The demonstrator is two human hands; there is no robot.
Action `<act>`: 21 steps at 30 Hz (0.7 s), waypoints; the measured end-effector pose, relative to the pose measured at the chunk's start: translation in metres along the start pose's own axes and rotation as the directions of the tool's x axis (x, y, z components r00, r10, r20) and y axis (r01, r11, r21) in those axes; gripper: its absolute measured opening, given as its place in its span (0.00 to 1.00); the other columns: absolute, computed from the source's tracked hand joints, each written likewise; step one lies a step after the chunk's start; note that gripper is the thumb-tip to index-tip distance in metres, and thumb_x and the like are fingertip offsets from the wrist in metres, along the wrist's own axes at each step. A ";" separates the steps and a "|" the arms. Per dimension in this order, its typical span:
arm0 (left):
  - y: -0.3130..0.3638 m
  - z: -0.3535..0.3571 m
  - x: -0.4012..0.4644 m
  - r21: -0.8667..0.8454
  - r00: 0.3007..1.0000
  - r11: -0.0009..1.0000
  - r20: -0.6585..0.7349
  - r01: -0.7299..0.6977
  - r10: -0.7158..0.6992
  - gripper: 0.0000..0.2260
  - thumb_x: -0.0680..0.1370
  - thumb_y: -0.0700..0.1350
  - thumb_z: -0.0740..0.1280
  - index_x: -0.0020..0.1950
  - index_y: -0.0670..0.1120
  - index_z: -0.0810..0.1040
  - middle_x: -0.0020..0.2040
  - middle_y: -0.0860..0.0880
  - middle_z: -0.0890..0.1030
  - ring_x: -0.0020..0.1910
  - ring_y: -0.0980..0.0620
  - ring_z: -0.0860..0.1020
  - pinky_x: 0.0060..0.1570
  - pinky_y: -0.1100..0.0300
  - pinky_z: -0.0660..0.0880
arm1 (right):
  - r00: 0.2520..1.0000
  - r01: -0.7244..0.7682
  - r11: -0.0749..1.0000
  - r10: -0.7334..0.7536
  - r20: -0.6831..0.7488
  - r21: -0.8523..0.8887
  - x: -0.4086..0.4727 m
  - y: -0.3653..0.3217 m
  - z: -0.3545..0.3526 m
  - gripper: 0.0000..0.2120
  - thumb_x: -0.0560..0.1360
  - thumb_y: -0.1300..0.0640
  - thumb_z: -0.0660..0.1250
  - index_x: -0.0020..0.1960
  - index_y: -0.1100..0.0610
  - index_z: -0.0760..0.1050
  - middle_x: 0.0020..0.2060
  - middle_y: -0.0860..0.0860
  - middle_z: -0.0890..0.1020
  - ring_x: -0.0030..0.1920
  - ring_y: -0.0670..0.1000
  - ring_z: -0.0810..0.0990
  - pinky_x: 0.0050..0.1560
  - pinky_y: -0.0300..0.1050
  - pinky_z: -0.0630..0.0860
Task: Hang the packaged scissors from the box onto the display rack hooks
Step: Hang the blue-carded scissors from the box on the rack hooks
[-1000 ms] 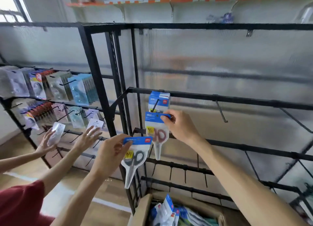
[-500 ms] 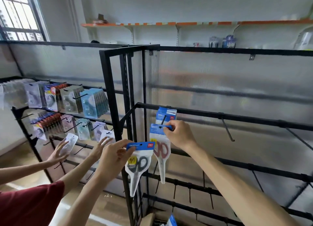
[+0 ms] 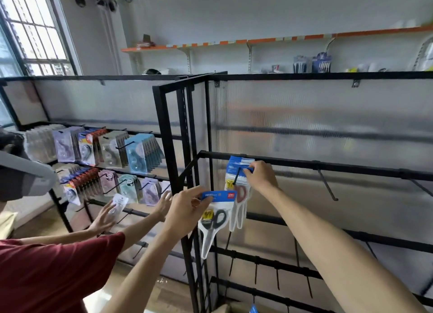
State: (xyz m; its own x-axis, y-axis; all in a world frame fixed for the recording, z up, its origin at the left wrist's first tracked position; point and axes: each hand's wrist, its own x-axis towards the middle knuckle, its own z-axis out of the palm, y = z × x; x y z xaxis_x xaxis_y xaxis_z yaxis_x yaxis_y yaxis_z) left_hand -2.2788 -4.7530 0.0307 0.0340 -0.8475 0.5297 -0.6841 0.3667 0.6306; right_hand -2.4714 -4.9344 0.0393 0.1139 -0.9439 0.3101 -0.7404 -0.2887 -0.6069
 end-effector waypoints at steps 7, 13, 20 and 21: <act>-0.003 -0.001 0.007 0.019 1.000 1.000 0.023 -0.017 0.016 0.05 0.79 0.46 0.68 0.54 0.48 0.81 0.42 0.55 0.82 0.39 0.59 0.82 0.37 0.68 0.76 | 0.971 0.166 0.985 -0.153 0.186 -0.053 -0.064 0.024 -0.004 0.09 0.78 0.51 0.69 0.45 0.56 0.78 0.40 0.49 0.82 0.38 0.48 0.81 0.42 0.47 0.82; -0.002 0.003 0.016 0.026 0.999 1.000 0.040 -0.001 0.000 0.03 0.79 0.47 0.69 0.52 0.52 0.80 0.44 0.54 0.83 0.40 0.60 0.82 0.35 0.68 0.75 | 0.844 0.451 0.868 -0.491 0.217 0.210 -0.104 -0.002 -0.034 0.17 0.77 0.60 0.71 0.65 0.55 0.75 0.57 0.46 0.81 0.53 0.42 0.82 0.53 0.32 0.78; 0.005 0.009 0.022 -0.018 0.997 0.999 0.061 -0.048 0.049 0.02 0.79 0.42 0.69 0.50 0.47 0.81 0.39 0.60 0.80 0.36 0.63 0.80 0.35 0.72 0.72 | 0.888 0.353 0.865 -0.430 0.163 0.358 -0.109 -0.009 -0.047 0.08 0.79 0.55 0.69 0.57 0.54 0.81 0.48 0.46 0.85 0.48 0.44 0.83 0.48 0.40 0.81; 0.005 0.010 0.023 -0.029 0.996 0.998 0.069 -0.049 0.051 0.02 0.79 0.42 0.69 0.51 0.47 0.81 0.39 0.60 0.80 0.36 0.63 0.81 0.35 0.72 0.73 | 0.897 0.352 0.869 -0.420 0.141 0.349 -0.108 -0.011 -0.045 0.07 0.79 0.54 0.69 0.55 0.54 0.82 0.46 0.46 0.85 0.46 0.45 0.83 0.46 0.41 0.81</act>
State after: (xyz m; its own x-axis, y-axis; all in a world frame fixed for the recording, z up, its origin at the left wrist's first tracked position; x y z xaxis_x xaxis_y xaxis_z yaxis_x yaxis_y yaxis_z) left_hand -2.2891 -4.7743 0.0403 -0.0517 -0.8521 0.5209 -0.6638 0.4190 0.6195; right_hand -2.5049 -4.8222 0.0453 0.5064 -0.7476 0.4298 -0.3719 -0.6390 -0.6734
